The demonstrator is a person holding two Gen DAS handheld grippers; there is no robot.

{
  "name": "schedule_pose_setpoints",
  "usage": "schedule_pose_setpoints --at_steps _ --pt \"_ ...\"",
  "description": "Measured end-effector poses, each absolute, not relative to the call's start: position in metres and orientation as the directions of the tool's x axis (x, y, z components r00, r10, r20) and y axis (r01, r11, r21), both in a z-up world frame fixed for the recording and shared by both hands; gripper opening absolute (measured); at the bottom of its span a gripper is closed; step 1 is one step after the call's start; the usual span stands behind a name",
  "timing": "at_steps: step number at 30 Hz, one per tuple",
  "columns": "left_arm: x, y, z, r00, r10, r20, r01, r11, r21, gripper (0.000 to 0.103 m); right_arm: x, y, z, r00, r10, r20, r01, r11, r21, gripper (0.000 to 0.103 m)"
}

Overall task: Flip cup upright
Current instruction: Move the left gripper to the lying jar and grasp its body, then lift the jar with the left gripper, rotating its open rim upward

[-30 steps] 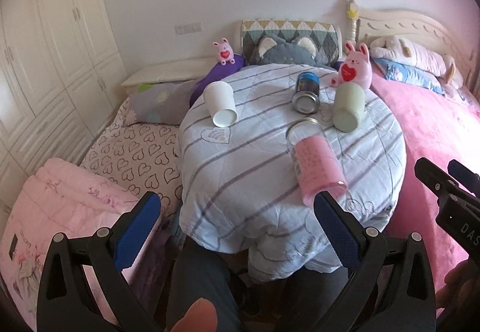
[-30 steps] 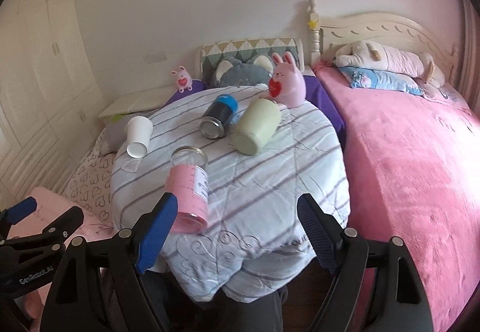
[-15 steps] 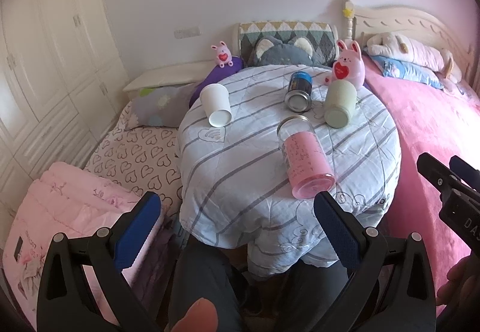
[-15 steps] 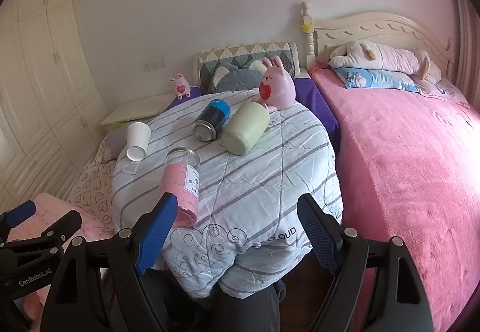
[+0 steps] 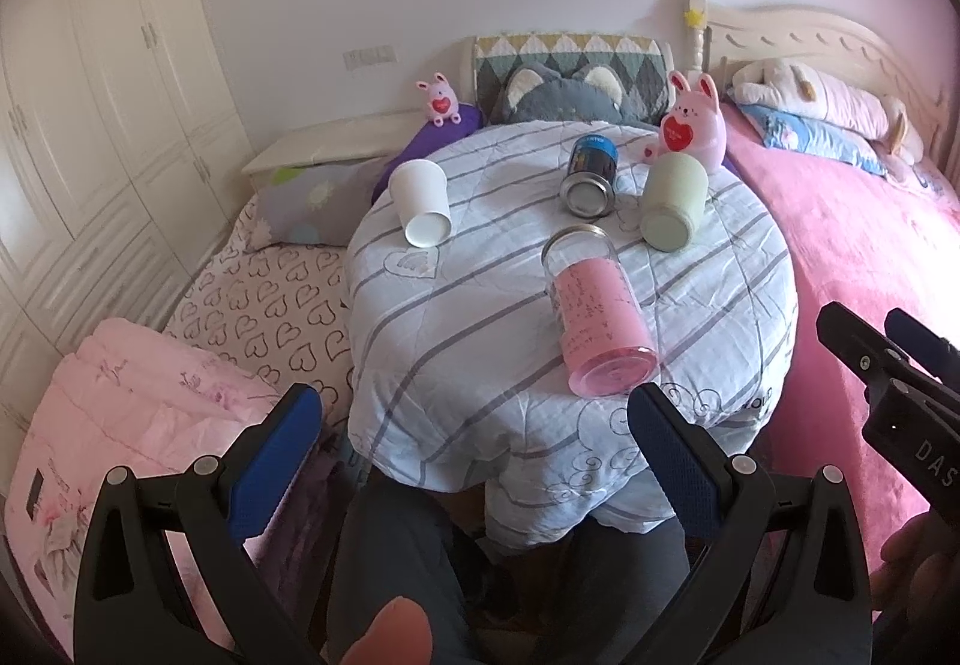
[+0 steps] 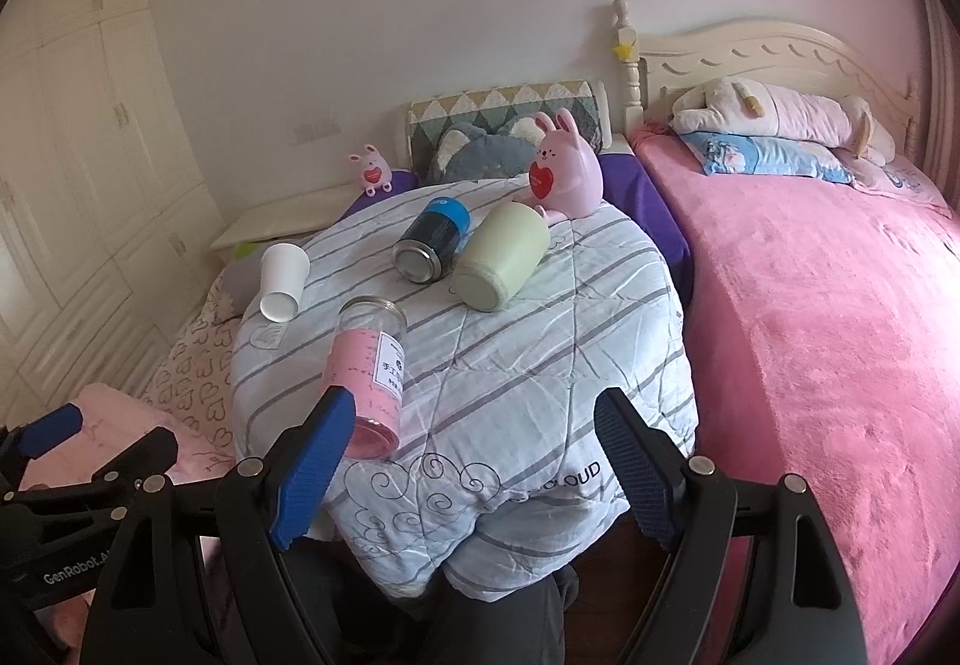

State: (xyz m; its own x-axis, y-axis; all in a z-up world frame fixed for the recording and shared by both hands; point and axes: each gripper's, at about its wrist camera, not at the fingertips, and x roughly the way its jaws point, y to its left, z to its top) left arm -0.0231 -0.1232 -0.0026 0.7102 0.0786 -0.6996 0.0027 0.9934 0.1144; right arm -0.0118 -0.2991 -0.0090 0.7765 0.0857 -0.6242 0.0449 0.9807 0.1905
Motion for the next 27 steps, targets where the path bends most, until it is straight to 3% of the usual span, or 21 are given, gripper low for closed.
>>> schedule_pose_setpoints --at_steps 10,27 --pt "0.02 -0.156 -0.018 0.645 0.013 -0.764 0.025 0.999 0.038 0.103 0.005 -0.322 -0.021 0.759 0.094 -0.644 0.062 0.974 0.216 0.083" --pt "0.135 -0.181 -0.081 0.419 -0.022 -0.908 -0.081 0.995 -0.061 0.103 0.09 -0.351 -0.058 0.687 0.141 -0.712 0.053 0.969 0.243 0.083"
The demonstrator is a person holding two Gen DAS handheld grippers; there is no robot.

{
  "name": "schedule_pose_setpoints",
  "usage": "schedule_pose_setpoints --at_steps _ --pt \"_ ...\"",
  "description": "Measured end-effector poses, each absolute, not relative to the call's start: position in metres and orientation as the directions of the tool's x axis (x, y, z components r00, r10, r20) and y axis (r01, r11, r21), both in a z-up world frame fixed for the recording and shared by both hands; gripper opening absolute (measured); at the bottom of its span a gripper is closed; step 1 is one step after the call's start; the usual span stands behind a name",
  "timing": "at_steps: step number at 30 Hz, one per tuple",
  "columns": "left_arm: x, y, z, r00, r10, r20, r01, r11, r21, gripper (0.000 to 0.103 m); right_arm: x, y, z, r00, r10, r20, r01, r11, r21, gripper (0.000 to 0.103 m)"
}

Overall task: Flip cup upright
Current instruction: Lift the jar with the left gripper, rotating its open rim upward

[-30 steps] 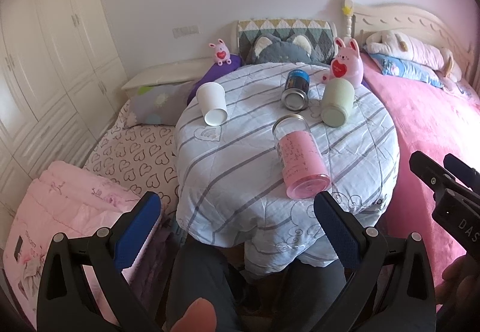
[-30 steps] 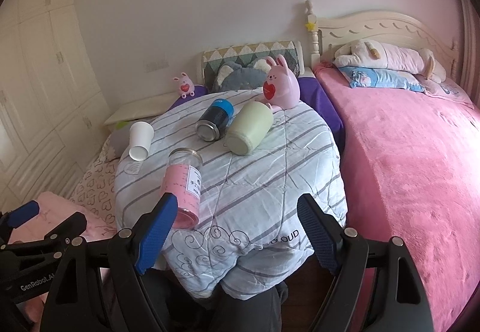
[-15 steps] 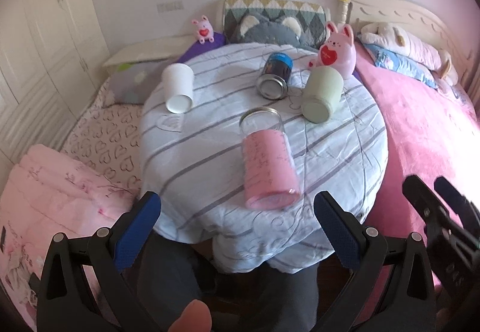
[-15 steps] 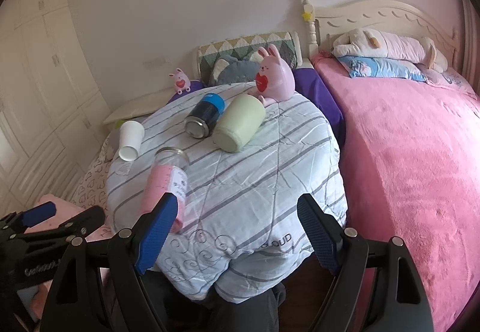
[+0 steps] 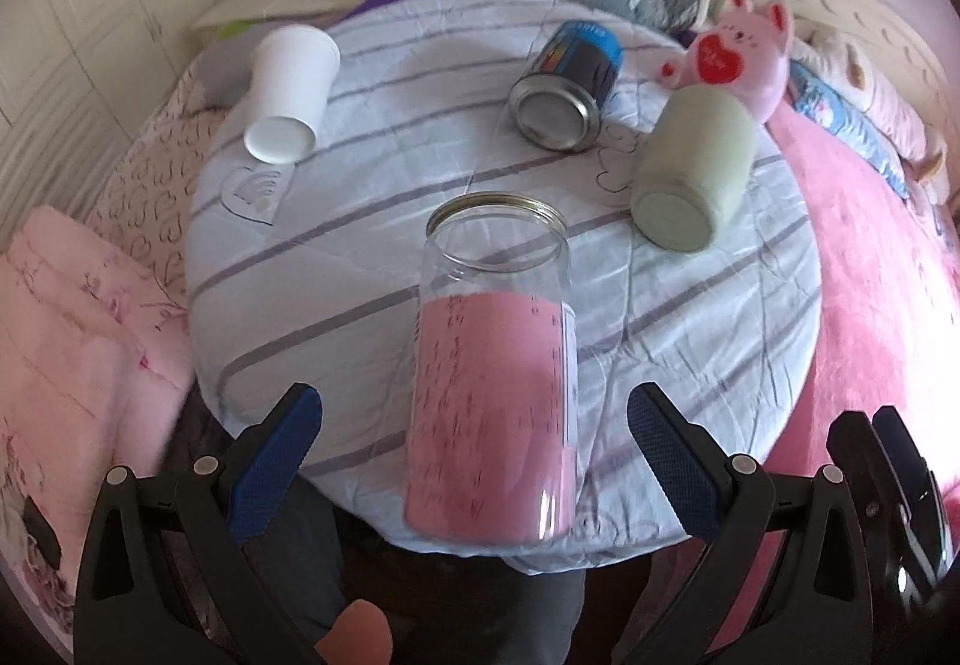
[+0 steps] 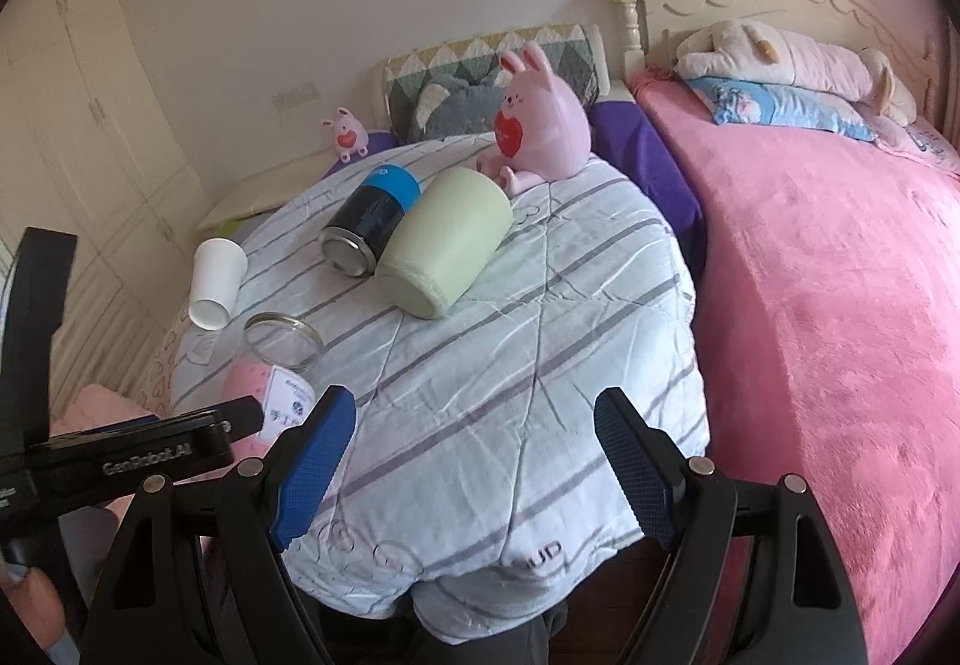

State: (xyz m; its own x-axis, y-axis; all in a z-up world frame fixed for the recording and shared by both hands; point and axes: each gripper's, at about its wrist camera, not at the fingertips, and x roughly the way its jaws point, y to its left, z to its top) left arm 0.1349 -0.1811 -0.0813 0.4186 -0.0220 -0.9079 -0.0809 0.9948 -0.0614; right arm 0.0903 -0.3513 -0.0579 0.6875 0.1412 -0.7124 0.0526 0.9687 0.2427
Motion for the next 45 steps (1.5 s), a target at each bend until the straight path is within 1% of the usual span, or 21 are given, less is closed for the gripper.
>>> schedule_pose_setpoints --at_steps 11,18,23,27,29,31,39,45 --pt "0.175 -0.175 -0.107 0.297 -0.062 -0.953 -0.144 0.984 -0.109 0.103 0.123 -0.351 -0.074 0.646 0.171 -0.744 0.039 0.966 0.256 0.083" --pt "0.186 -0.169 -0.116 0.252 -0.104 -0.962 -0.177 0.972 -0.152 0.101 0.133 -0.352 -0.079 0.636 0.174 -0.752 0.044 0.964 0.26 0.083" --pt "0.195 -0.165 -0.117 0.244 -0.106 -0.964 -0.197 0.968 -0.156 0.101 0.137 -0.352 -0.081 0.634 0.178 -0.753 0.043 0.964 0.263 0.083" --pt "0.204 -0.168 -0.121 0.232 -0.101 -0.967 -0.185 0.972 -0.146 0.092 0.139 -0.35 -0.082 0.63 0.184 -0.754 0.038 0.963 0.266 0.083" --pt "0.206 -0.17 -0.122 0.234 -0.097 -0.967 -0.173 0.975 -0.14 0.084 0.139 -0.35 -0.082 0.63 0.183 -0.755 0.039 0.963 0.266 0.083" --pt "0.209 -0.175 -0.119 0.234 -0.091 -0.968 -0.161 0.978 -0.131 0.071 0.14 -0.35 -0.082 0.629 0.185 -0.755 0.039 0.962 0.269 0.083" --pt "0.206 -0.187 -0.119 0.266 -0.089 -0.96 -0.125 0.984 -0.126 0.071 0.138 -0.355 -0.084 0.627 0.179 -0.758 0.054 0.961 0.271 0.083" --pt "0.184 -0.191 -0.094 0.361 -0.081 -0.929 -0.077 0.99 -0.116 0.07 0.135 -0.356 -0.081 0.632 0.172 -0.756 0.058 0.962 0.268 0.083"
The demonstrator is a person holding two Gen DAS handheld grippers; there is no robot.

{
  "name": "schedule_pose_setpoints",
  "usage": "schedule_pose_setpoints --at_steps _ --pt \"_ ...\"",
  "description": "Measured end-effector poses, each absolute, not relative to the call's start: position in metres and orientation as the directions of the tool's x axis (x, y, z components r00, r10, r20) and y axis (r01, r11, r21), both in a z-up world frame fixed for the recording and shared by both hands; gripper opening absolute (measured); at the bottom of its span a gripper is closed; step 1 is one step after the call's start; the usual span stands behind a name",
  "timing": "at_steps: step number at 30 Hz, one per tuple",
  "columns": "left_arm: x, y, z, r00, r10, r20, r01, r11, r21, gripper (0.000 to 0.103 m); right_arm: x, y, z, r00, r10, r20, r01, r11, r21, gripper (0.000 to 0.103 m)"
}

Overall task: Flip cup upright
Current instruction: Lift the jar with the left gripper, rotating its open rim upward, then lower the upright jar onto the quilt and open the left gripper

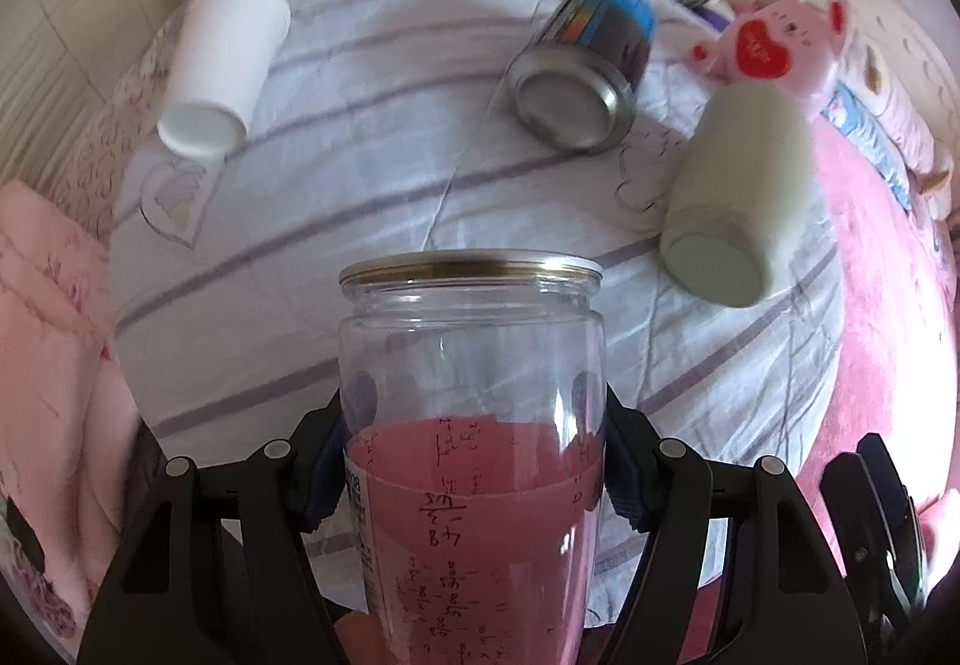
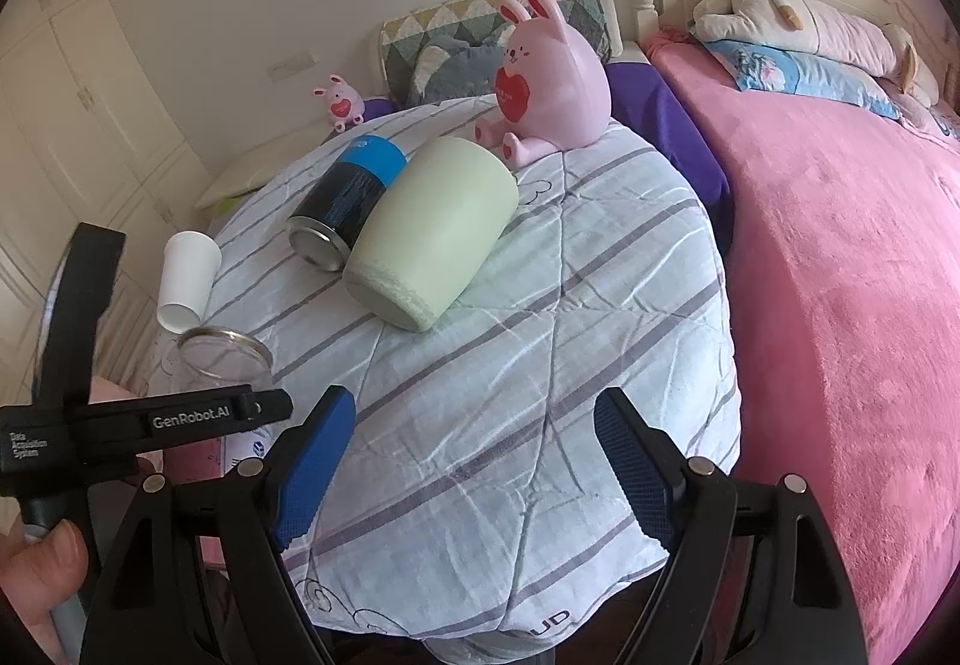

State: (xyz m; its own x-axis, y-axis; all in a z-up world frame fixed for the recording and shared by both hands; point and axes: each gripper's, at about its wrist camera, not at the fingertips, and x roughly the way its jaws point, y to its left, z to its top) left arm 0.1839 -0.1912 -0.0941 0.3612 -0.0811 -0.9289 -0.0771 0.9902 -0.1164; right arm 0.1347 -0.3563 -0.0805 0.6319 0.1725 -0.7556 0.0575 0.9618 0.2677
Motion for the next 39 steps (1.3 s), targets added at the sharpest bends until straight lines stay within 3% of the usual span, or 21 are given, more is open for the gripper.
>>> schedule_pose_setpoints --at_steps 7,13,19,28,36,39 --pt "0.159 -0.188 -0.053 0.574 -0.02 -0.819 -0.035 0.998 -0.049 0.07 0.127 -0.353 -0.074 0.641 0.167 -0.749 0.059 0.962 0.265 0.083" --pt "0.141 -0.174 -0.049 0.786 0.067 -0.615 -0.058 0.998 0.035 0.071 0.112 -0.345 -0.069 0.647 0.159 -0.746 0.058 0.965 0.256 0.083" --pt "0.125 -0.163 -0.073 0.917 0.071 -0.393 -0.04 0.995 0.087 0.071 0.095 -0.334 -0.068 0.64 0.137 -0.756 0.064 0.971 0.231 0.083" --pt "0.094 -0.157 -0.091 0.95 -0.001 -0.312 0.037 0.993 0.108 0.071 0.071 -0.31 -0.06 0.643 0.093 -0.76 0.088 0.977 0.193 0.083" --pt "0.078 -0.145 -0.094 0.946 -0.051 -0.32 0.087 0.991 0.101 0.073 0.053 -0.288 -0.054 0.647 0.056 -0.761 0.109 0.98 0.165 0.083" --pt "0.076 -0.143 -0.094 0.944 -0.061 -0.324 0.099 0.99 0.1 0.079 0.048 -0.281 -0.049 0.654 0.046 -0.755 0.112 0.981 0.156 0.083"
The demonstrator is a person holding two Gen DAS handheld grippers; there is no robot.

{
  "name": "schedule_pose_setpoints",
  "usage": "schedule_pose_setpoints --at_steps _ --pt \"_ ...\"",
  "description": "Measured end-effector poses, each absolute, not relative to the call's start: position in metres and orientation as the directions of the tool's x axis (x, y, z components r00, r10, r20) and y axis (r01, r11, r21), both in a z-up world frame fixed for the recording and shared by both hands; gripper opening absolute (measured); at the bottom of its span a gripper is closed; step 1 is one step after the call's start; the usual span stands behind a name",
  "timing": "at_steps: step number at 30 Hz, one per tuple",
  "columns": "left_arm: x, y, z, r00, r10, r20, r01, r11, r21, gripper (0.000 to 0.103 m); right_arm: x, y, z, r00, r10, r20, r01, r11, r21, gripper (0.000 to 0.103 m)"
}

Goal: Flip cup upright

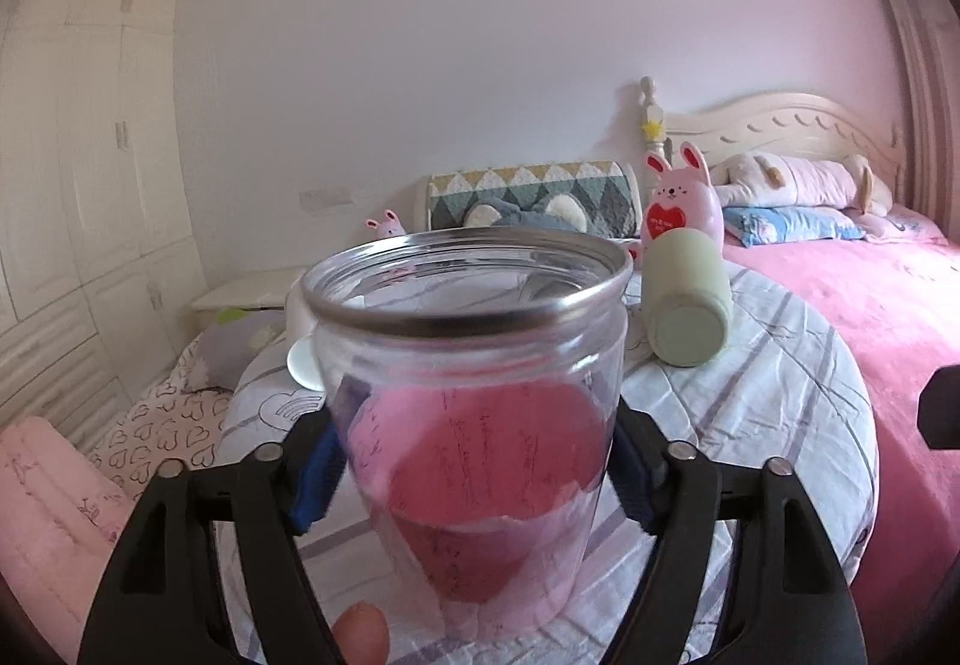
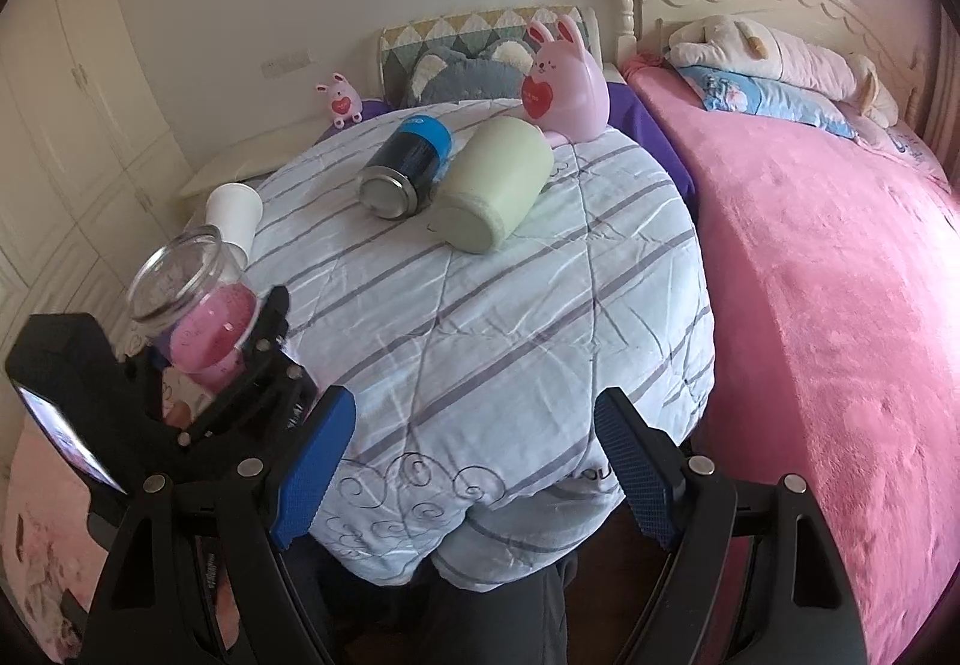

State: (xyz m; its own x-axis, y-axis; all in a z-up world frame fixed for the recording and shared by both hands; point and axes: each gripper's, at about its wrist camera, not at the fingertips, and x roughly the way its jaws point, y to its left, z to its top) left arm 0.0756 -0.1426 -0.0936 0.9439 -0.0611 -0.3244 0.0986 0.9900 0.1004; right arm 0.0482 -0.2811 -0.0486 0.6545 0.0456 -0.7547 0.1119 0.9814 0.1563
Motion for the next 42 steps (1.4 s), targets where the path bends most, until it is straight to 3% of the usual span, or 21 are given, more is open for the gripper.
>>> schedule_pose_setpoints --at_steps 4,7,10,15,20,27,34,42 --pt "0.074 -0.142 -0.091 0.946 -0.066 -0.316 0.106 0.988 0.111 0.089 0.044 -0.275 -0.043 0.663 0.037 -0.748 0.11 0.983 0.146 0.083" --pt "0.073 -0.143 -0.087 0.948 -0.07 -0.31 0.113 0.986 0.124 0.09 0.043 -0.272 -0.039 0.668 0.037 -0.743 0.106 0.984 0.143 0.083" --pt "0.069 -0.144 -0.086 0.948 -0.07 -0.31 0.119 0.982 0.144 0.103 0.041 -0.271 -0.036 0.675 0.035 -0.737 0.106 0.984 0.144 0.083" --pt "0.062 -0.144 -0.072 0.927 -0.099 -0.363 0.162 0.976 0.147 0.103 0.032 -0.271 -0.025 0.706 0.033 -0.707 0.113 0.981 0.159 0.083" --pt "0.046 -0.125 -0.04 0.888 -0.148 -0.435 0.196 0.978 0.068 0.103 0.01 -0.27 0.003 0.798 0.021 -0.602 0.117 0.975 0.188 0.083" --pt "0.009 -0.083 0.012 0.843 -0.08 -0.531 0.135 0.989 0.065 0.103 -0.021 -0.25 0.04 0.88 -0.037 -0.474 0.114 0.984 0.135 0.083" --pt "-0.032 -0.047 0.033 0.804 -0.007 -0.595 0.075 0.993 0.089 0.103 -0.04 -0.228 0.029 0.877 -0.045 -0.479 0.106 0.989 0.102 0.083" --pt "-0.062 -0.038 0.037 0.794 -0.006 -0.608 0.071 0.994 0.083 0.103 -0.057 -0.216 0.017 0.861 -0.046 -0.507 0.101 0.992 0.082 0.083"
